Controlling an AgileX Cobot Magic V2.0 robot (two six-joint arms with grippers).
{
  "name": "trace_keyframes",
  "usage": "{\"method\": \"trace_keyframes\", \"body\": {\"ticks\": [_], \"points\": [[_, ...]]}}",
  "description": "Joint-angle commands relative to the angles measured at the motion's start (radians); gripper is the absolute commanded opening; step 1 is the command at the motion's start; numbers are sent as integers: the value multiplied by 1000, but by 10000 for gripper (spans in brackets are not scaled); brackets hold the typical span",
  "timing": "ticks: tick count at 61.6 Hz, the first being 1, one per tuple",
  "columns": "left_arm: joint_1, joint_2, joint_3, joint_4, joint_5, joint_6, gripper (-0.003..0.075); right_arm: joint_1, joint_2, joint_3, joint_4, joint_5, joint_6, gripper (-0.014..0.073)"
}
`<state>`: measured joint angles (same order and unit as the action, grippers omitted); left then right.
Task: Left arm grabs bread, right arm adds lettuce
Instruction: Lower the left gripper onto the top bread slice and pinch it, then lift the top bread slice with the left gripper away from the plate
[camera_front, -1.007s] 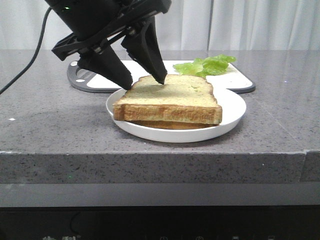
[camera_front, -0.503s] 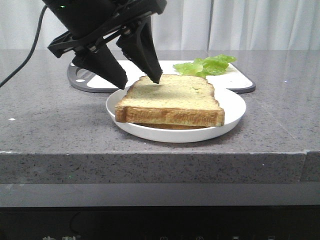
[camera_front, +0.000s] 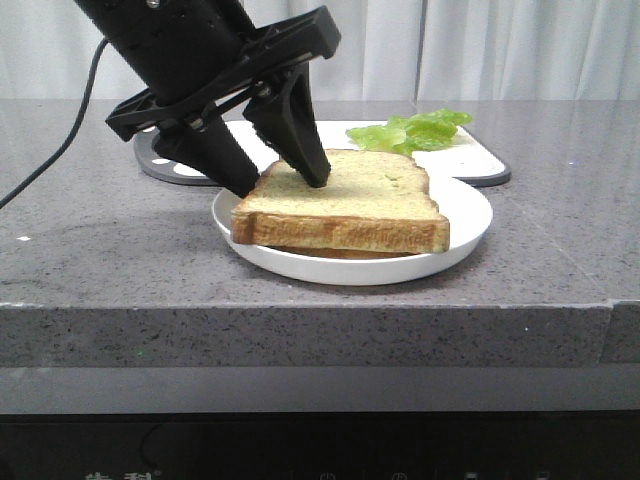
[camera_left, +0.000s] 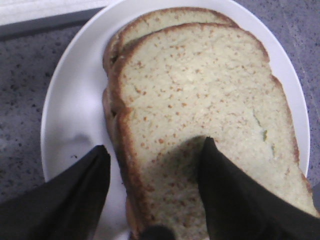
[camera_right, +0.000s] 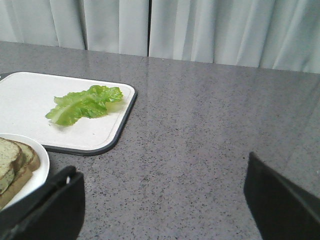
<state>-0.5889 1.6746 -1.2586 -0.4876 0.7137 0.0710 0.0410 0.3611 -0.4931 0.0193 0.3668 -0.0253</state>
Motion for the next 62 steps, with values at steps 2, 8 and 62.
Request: {"method": "trace_keyframes", "body": {"ticks": [2,8,62], "points": [[2,-38,-27,-11,-32,0,316,-6,15,-34,3,-77,0,655],[2,-38,-27,7,-32,0,187,-6,15,-34,3,-77,0,655],[203,-418,113,42,-85,0,-19,-6,15,-34,3,-72,0,655]]}}
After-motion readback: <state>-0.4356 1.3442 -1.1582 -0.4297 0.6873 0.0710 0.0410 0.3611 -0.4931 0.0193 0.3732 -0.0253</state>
